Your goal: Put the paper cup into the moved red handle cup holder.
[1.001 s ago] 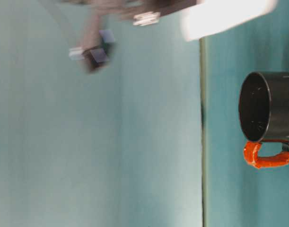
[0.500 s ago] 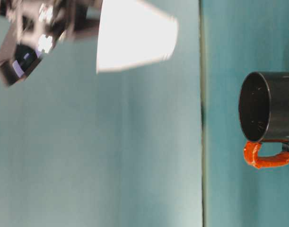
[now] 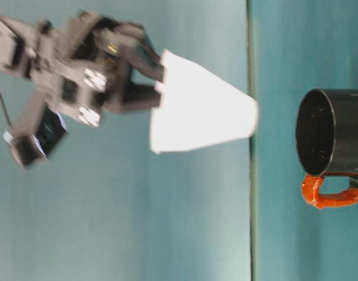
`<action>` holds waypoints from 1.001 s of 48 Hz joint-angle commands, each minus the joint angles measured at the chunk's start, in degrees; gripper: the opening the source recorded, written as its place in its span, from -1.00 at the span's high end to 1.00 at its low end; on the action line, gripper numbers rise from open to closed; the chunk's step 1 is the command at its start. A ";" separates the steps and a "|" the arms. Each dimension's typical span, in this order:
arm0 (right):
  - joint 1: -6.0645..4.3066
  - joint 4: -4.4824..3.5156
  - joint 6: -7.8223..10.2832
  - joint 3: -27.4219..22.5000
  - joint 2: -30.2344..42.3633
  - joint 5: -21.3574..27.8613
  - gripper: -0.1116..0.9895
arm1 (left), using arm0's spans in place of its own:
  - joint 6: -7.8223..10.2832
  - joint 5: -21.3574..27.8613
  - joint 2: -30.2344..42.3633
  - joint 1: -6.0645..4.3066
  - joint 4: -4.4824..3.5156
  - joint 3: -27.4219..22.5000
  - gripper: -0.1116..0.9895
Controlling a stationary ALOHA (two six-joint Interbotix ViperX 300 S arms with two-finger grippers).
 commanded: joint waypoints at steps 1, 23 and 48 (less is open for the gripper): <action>0.44 -0.18 -1.14 -1.49 3.16 -0.88 0.99 | 0.00 -0.26 -0.44 -0.18 0.09 -0.79 -0.81; 1.58 -2.11 -1.85 -3.08 8.17 -0.88 0.99 | 0.00 -0.26 -0.44 -0.18 0.09 -0.70 -0.81; 1.67 -2.46 -1.93 -3.34 8.53 -1.05 0.99 | 0.00 -0.26 -0.35 0.00 0.09 -0.70 -0.81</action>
